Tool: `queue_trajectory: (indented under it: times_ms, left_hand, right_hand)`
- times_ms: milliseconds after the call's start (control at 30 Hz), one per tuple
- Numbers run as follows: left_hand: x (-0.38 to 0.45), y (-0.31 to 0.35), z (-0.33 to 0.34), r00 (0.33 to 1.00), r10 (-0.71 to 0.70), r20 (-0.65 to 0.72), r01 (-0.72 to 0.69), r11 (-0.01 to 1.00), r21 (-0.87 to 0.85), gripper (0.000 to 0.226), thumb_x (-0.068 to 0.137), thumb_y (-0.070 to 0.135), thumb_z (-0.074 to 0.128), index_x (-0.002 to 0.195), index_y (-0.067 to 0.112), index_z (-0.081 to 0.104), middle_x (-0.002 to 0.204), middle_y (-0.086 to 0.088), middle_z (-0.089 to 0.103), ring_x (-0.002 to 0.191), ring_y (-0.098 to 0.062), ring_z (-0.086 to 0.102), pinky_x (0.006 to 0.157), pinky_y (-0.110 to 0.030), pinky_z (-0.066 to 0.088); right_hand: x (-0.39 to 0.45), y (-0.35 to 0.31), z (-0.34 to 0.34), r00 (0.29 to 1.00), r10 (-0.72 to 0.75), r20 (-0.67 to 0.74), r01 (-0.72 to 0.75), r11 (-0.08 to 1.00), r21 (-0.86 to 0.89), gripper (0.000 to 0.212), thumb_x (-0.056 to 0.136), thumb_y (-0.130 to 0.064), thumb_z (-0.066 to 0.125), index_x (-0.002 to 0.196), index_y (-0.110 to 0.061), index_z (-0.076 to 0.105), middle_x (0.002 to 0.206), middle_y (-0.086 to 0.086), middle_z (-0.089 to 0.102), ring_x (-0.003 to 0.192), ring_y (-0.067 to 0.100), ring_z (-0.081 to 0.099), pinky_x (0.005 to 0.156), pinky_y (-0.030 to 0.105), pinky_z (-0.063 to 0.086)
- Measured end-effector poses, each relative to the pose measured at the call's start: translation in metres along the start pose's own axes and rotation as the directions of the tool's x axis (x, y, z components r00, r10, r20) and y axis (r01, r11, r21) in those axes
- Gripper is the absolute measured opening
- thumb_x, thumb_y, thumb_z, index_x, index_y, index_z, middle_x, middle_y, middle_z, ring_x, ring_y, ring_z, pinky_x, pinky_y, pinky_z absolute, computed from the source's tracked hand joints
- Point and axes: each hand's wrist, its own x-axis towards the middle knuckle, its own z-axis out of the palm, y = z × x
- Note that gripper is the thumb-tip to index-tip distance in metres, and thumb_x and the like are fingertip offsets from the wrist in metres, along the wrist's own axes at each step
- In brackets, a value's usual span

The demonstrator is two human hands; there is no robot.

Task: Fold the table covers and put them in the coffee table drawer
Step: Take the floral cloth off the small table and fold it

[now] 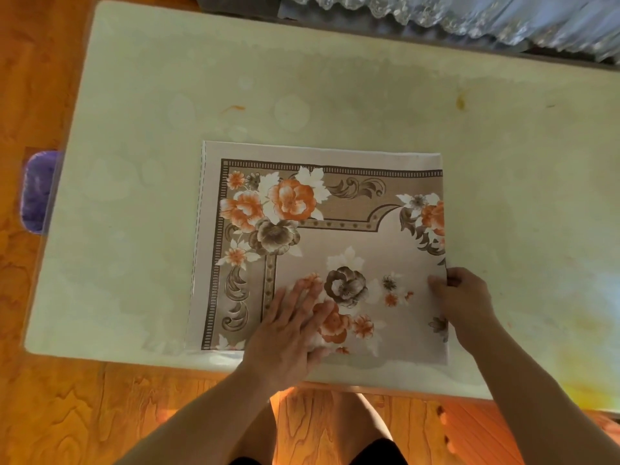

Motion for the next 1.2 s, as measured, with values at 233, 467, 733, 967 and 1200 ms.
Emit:
queue_trajectory:
  times_ms: [233, 467, 733, 967, 1200]
  left_hand:
    - [0.0, 0.022, -0.009, 0.993, -0.113, 0.031, 0.114, 0.993, -0.027, 0.082, 0.096, 0.061, 0.047, 0.162, 0.023, 0.015, 0.17, -0.014, 0.002, 0.156, -0.038, 0.003, 0.122, -0.055, 0.016]
    - [0.008, 0.025, -0.048, 0.937, -0.258, 0.238, 0.322, 0.9, -0.294, 0.089, 0.091, 0.052, 0.058, 0.158, 0.042, 0.001, 0.159, -0.005, 0.016, 0.145, -0.033, 0.023, 0.109, -0.047, 0.042]
    - [-0.063, -0.082, -0.102, 0.749, -0.354, 0.559, 0.354, -0.499, -0.791, 0.034, 0.101, 0.034, 0.055, 0.117, 0.008, 0.07, 0.114, -0.019, 0.072, 0.099, -0.024, 0.067, 0.093, -0.038, 0.05]
    - [-0.107, -0.133, -0.056, 0.623, -0.574, 0.532, 0.268, -0.483, -0.834, 0.068, 0.104, 0.057, 0.031, 0.113, 0.004, 0.073, 0.113, -0.017, 0.074, 0.106, -0.029, 0.066, 0.099, -0.043, 0.046]
    - [-0.094, -0.128, -0.041, 0.636, -0.648, 0.419, 0.461, -0.116, -0.88, 0.015, 0.095, 0.029, 0.064, 0.089, 0.017, 0.07, 0.077, 0.011, 0.073, 0.074, -0.002, 0.067, 0.076, -0.03, 0.047]
  right_hand:
    - [-0.018, -0.021, -0.026, 0.987, -0.023, 0.162, 0.017, 0.999, 0.034, 0.001, 0.089, -0.01, 0.067, 0.089, -0.009, 0.067, 0.093, 0.017, 0.072, 0.092, 0.041, 0.069, 0.08, 0.06, 0.058]
    - [-0.065, -0.068, -0.013, 0.921, -0.122, 0.369, 0.101, 0.992, 0.078, 0.01, 0.093, -0.005, 0.06, 0.1, 0.002, 0.058, 0.101, 0.016, 0.073, 0.091, 0.033, 0.072, 0.071, 0.047, 0.062]
    - [-0.143, -0.129, 0.072, 0.863, -0.361, 0.352, 0.445, 0.874, -0.194, 0.009, 0.087, -0.013, 0.061, 0.083, -0.014, 0.052, 0.082, 0.012, 0.061, 0.071, 0.033, 0.066, 0.054, 0.035, 0.057]
    - [-0.169, -0.13, 0.246, 0.839, -0.394, 0.374, 0.535, 0.721, -0.44, 0.037, 0.091, -0.019, 0.057, 0.127, -0.012, 0.053, 0.107, 0.009, 0.066, 0.099, 0.031, 0.065, 0.078, 0.039, 0.056]
    - [-0.162, -0.101, 0.27, 0.732, -0.451, 0.511, 0.619, 0.753, -0.223, 0.021, 0.099, -0.022, 0.05, 0.117, -0.017, 0.059, 0.117, 0.0, 0.059, 0.103, 0.018, 0.057, 0.088, 0.034, 0.049]
